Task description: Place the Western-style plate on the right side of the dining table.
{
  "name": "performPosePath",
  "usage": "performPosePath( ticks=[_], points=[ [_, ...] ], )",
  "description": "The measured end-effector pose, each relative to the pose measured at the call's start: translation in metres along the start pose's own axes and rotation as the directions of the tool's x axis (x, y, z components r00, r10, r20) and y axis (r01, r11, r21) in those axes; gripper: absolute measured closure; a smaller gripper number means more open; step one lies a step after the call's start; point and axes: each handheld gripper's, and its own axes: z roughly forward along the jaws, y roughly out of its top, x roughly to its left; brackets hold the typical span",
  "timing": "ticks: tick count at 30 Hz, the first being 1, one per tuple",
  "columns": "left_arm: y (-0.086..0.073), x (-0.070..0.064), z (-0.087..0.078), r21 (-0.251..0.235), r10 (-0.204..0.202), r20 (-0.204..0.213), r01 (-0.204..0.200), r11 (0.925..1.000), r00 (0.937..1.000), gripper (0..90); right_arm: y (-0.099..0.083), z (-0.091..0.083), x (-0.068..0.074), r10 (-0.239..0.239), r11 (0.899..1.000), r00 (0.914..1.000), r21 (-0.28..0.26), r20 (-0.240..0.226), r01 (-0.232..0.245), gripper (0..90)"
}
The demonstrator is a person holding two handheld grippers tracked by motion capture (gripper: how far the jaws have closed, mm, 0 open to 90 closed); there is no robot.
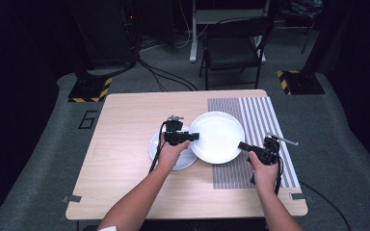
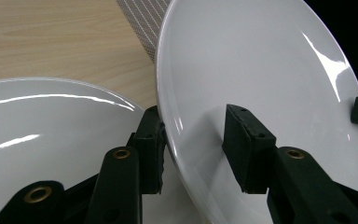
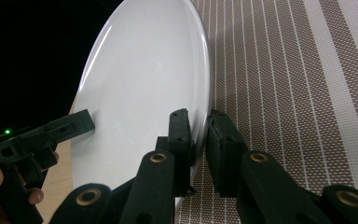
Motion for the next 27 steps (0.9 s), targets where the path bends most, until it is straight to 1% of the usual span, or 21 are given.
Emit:
performPosePath(
  ticks=[1,8,16,17,19,20,22,27],
  points=[
    [0.0,-0.001,0.001,0.003,-0.003,0.003,0.003,1.0,1.0,59.1,0.0,-0.001,0.0,0.009,1.0,1.0,0.001,0.004,-0.009,80.4],
    [0.0,-0.003,0.008,0.014,0.007,0.011,-0.007,0.9999,0.9999,59.1,-0.001,-0.007,-0.004,0.01,1.0,0.9999,-0.01,0.013,-0.01,80.4],
    [0.0,-0.008,0.017,0.023,0.009,0.028,-0.009,0.9997,0.9996,58.9,-0.001,-0.013,-0.008,0.025,0.999,0.9993,-0.021,0.027,-0.025,80.5],
    [0.0,-0.008,0.018,0.025,0.006,0.028,-0.006,0.9997,0.9996,58.8,-0.002,-0.014,-0.01,0.019,1.0,0.9996,-0.025,0.022,-0.018,80.5],
    [0.0,-0.01,0.02,0.03,0.007,0.03,-0.008,0.9995,0.9995,58.7,-0.001,-0.016,-0.01,0.03,0.999,0.9991,-0.026,0.028,-0.029,80.5],
    [0.0,-0.01,0.021,0.029,0.008,0.031,-0.009,0.9996,0.9995,58.6,-0.002,-0.017,-0.011,0.021,0.999,0.9993,-0.029,0.03,-0.02,80.5],
    [0.001,-0.012,0.023,0.032,0.011,0.036,-0.013,0.9994,0.9993,58.7,-0.001,-0.019,-0.011,0.037,0.999,0.9988,-0.033,0.032,-0.036,80.6],
    [0.001,-0.018,0.028,0.033,0.009,0.046,-0.011,0.9994,0.9989,58.6,-0.002,-0.024,-0.015,0.048,0.998,0.998,-0.046,0.04,-0.046,80.7]
  ],
)
